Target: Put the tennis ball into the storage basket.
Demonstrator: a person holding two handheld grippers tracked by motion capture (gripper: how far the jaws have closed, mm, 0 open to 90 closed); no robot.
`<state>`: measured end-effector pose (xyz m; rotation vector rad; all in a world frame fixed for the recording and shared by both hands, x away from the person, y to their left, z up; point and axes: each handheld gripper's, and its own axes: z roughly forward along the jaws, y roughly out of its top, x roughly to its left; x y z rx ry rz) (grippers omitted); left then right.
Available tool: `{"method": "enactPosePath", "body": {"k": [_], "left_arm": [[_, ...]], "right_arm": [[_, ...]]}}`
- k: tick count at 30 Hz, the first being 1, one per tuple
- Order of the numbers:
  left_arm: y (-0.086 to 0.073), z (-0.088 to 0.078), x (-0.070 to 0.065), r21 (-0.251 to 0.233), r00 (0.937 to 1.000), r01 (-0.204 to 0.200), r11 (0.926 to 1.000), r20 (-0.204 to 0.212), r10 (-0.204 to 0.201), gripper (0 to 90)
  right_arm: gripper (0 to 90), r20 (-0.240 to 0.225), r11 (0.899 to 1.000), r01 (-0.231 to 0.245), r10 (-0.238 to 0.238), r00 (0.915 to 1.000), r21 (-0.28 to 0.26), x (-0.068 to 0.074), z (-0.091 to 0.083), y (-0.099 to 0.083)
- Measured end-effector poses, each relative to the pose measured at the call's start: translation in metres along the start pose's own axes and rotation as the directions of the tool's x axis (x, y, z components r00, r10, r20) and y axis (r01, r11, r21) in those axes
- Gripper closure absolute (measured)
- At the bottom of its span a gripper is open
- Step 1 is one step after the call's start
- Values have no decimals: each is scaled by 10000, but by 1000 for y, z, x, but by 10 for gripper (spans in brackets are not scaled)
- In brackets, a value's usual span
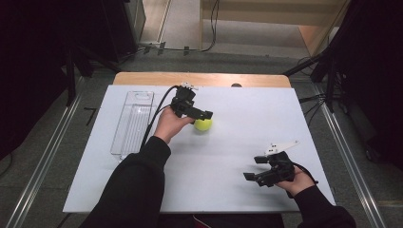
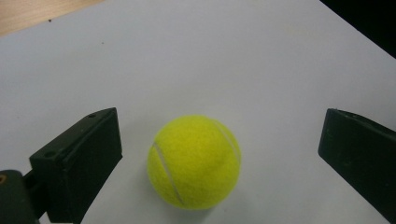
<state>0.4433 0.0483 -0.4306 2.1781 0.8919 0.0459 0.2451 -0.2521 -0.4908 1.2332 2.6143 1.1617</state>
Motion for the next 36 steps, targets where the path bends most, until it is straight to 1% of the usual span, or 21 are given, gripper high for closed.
{"method": "enactPosePath", "body": {"k": [3, 7, 9, 10, 13, 15, 18, 23, 29, 32, 36], "left_arm": [[2, 4, 0, -21, 10000, 69, 10000, -28, -70, 1], [5, 8, 1, 32, 10000, -32, 10000, -11, 32, 1], [6, 8, 3, -87, 10000, 26, 10000, 15, -26, 1], [6, 9, 4, -150, 9999, 124, 9998, 56, -123, 2], [5, 12, 5, -123, 9999, 167, 9998, 39, -166, 14], [4, 14, 5, -6, 9999, 103, 9999, -3, -103, 13], [3, 17, 3, 13, 10000, 63, 10000, -21, -63, 13], [3, 18, 2, -98, 10000, -16, 10000, -61, 16, 13], [2, 19, 1, -230, 10000, 60, 9997, -26, -61, 13], [2, 20, 0, -291, 9998, -106, 9995, -193, 101, 13], [0, 23, 0, -242, 9998, -64, 9997, -189, 60, 13]], "right_arm": [[148, 5, 10000, -9, 9, 10000, 8, 0, 0, 0], [148, 39, 10000, -42, 42, 10000, 24, -1, 0, 0], [148, 27, 10000, 0, 0, 10000, 8, -1, 0, 0], [148, 29, 10000, 0, 0, 10000, 10, -1, 0, 0], [148, 29, 10000, 8, -8, 10000, 7, 0, 1, 0], [148, 21, 10000, 10, -10, 10000, 10, 0, 1, 0], [148, 20, 10000, 1, -1, 10000, 14, 0, 1, 0], [148, 24, 10000, 5, -5, 10000, 22, 0, 1, 0], [148, 11, 10000, -11, 11, 10000, 26, 0, 1, -1], [148, -22, 10000, -39, 39, 10000, -4, 0, 1, 0], [148, -29, 10000, -27, 27, 10000, 2, 1, 0, 0]]}}
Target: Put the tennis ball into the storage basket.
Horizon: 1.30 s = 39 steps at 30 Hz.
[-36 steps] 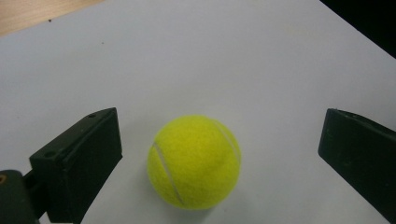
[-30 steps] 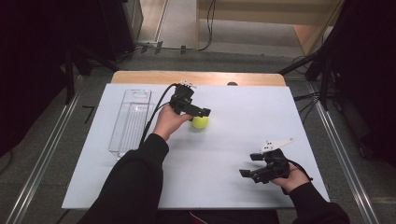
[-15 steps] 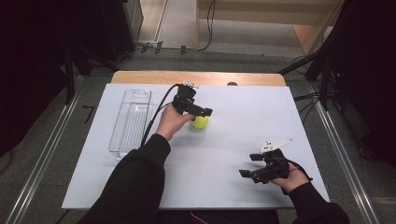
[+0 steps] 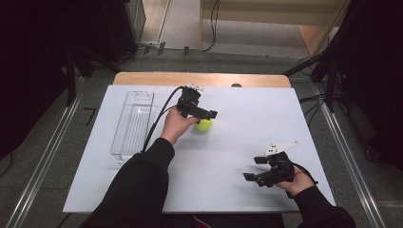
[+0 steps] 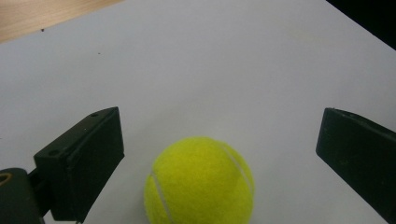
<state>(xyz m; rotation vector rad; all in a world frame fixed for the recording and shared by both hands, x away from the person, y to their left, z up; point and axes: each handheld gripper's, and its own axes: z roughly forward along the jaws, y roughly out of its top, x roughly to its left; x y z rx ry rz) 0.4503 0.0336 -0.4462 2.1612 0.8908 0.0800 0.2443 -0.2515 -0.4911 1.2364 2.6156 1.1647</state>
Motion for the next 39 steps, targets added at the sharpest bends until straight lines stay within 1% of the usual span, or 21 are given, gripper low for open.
{"method": "enactPosePath", "body": {"k": [4, 8, 9, 11, 14, 18, 21, 25, 32, 38, 39], "left_arm": [[-1, 1, 0, -2, 10000, 41, 10000, 17, -41, 13], [-3, 2, 0, -182, 10000, -40, 9998, 16, 40, 13], [-3, 3, 1, -195, 10000, 8, 9998, 38, -7, 13], [-5, 4, 2, -111, 10000, 7, 9999, 27, -6, 13], [-6, 6, 3, -131, 9999, 112, 9999, 30, -111, 13], [-8, 8, 4, -65, 9999, 149, 9999, 22, -149, 14], [-9, 9, 4, 11, 9999, 109, 9999, 25, -109, 13], [-11, 11, 4, 32, 9998, 178, 9998, 2, -178, 13], [-14, 14, 5, 230, 9999, 100, 9997, -6, -100, 13], [-18, 18, 7, 309, 9998, 198, 9993, -3, -198, 13], [-19, 18, 7, 392, 9999, 169, 9991, 8, -170, 13]], "right_arm": [[148, 0, 10000, -1, 1, 10000, -4, 0, 0, 0], [148, -3, 10000, 11, -11, 10000, 5, 0, 0, 0], [148, -1, 10000, 10, -10, 10000, 11, 0, 0, 0], [148, 3, 10000, 6, -6, 10000, 10, 0, 0, 0], [148, 8, 10000, 2, -2, 10000, 8, 0, 0, 0], [148, 19, 10000, 20, -20, 10000, 10, -1, 0, 0], [148, 22, 10000, 27, -27, 10000, 24, 0, 0, 0], [148, 13, 10000, 17, -17, 10000, 22, -1, 0, 0], [148, 17, 10000, 21, -21, 10000, 28, -1, 0, 0], [148, 26, 10000, 4, -4, 10000, 38, -1, 0, 0], [148, 30, 10000, 5, -5, 10000, 40, -1, 0, 0]]}}
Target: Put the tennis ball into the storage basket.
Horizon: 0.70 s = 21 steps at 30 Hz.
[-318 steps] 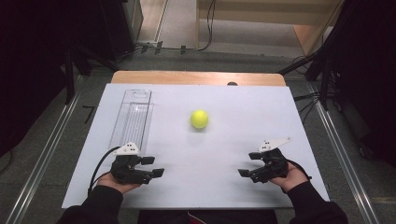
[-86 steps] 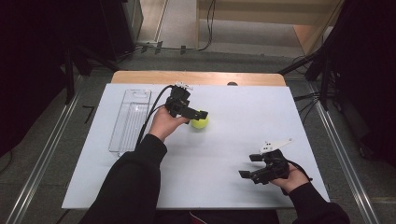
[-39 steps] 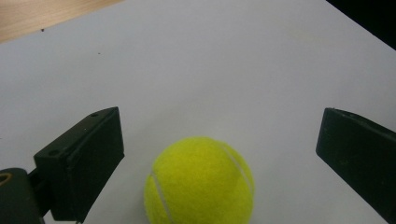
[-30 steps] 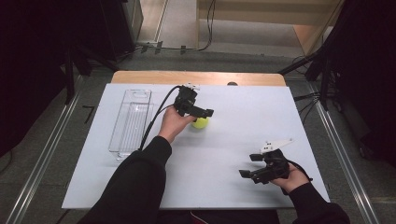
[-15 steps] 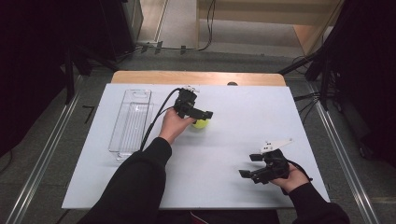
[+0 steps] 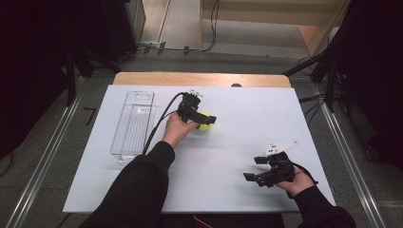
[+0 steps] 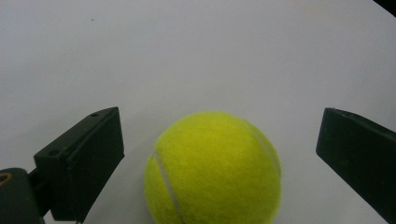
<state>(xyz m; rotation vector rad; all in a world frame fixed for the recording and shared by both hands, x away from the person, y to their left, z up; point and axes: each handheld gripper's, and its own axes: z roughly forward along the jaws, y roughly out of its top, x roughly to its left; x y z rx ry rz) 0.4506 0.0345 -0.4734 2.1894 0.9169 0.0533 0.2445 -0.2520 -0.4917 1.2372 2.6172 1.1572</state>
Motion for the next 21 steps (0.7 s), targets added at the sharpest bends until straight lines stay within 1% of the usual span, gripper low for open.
{"method": "enactPosePath", "body": {"k": [5, 10, 11, 13, 16, 17, 20, 21], "left_arm": [[-2, 4, -2, 198, 9999, -127, 9997, -32, 128, 13], [-5, 9, -4, 320, 9999, -150, 9994, -25, 151, 13], [-5, 11, -4, 397, 9999, -140, 9991, 22, 139, 13], [-6, 13, -4, 593, 9998, -198, 9980, -42, 201, 13], [-8, 15, -2, 667, 9999, -139, 9977, -73, 144, 13], [-10, 15, -2, 624, 9999, -80, 9980, -83, 85, 13], [-13, 18, 0, 723, 10000, 43, 9974, -75, -38, 13], [-13, 18, 1, 781, 9999, 20, 9969, -120, -11, 13]], "right_arm": [[148, 2, 10000, 12, -12, 10000, 14, 0, 0, 0], [148, 7, 10000, 12, -12, 10000, 24, 0, 0, 0], [148, 6, 10000, 20, -20, 10000, 28, 0, 0, 0], [148, 9, 10000, 16, -16, 10000, 33, 0, 0, 0], [148, 15, 10000, 25, -25, 10000, 27, 0, 0, -1], [148, 11, 10000, 21, -21, 10000, 29, 0, 0, -1], [148, 15, 10000, 18, -18, 10000, 33, 0, 0, -1], [148, 13, 10000, 44, -44, 10000, 34, 0, 0, -1]]}}
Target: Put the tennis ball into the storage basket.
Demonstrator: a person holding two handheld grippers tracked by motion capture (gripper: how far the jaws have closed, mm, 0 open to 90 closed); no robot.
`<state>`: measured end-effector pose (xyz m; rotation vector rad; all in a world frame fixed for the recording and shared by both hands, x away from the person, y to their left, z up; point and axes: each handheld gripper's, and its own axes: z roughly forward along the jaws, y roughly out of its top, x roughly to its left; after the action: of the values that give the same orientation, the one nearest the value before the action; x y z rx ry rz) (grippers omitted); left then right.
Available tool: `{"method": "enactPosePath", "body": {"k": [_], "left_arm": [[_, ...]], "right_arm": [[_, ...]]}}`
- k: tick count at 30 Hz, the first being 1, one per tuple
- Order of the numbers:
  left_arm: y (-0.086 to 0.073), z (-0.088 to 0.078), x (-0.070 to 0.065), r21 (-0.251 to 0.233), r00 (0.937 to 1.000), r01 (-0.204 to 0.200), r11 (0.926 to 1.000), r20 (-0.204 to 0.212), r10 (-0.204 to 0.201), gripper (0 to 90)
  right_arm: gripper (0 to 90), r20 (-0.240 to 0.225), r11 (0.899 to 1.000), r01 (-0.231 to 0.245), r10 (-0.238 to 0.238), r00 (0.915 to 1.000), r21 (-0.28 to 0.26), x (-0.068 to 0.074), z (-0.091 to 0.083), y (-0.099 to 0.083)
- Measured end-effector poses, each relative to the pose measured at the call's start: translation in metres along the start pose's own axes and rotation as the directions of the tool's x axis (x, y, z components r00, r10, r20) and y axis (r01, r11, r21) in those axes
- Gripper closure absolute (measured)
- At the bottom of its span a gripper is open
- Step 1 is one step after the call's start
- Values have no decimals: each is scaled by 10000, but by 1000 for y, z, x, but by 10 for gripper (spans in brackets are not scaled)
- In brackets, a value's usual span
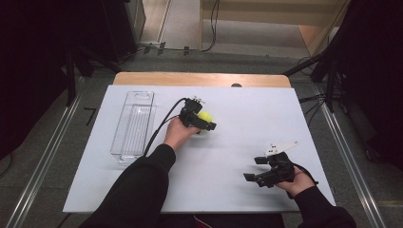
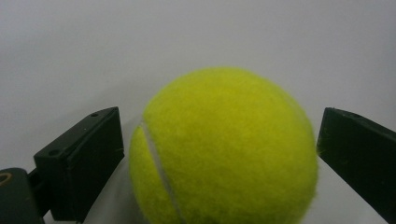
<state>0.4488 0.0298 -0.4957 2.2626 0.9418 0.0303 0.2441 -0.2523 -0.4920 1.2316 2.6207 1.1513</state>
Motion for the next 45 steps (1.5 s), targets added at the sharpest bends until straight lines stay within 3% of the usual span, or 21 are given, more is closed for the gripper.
{"method": "enactPosePath", "body": {"k": [7, 12, 25, 32, 45], "left_arm": [[-3, 3, 1, 87, 9999, -76, 9999, -98, 76, 14], [-7, 2, -3, -58, 9969, -512, 9987, -597, 508, 77], [-8, 2, -6, 77, 9893, -916, 9958, -1136, 919, 157], [-9, 2, -10, 22, 9873, -1178, 9930, -1068, 1174, 246], [-10, 2, -10, -45, 9879, -1191, 9929, -1002, 1181, 253]], "right_arm": [[148, 6, 10000, -15, 15, 10000, -7, 0, 0, 0], [148, 15, 10000, -10, 10, 10000, -11, 0, 0, 0], [148, 25, 10000, -5, 5, 10000, 5, 0, 0, 0], [148, 31, 10000, 6, -7, 10000, 11, 0, 0, 0], [148, 24, 10000, 10, -10, 10000, 21, 0, 0, 0]]}}
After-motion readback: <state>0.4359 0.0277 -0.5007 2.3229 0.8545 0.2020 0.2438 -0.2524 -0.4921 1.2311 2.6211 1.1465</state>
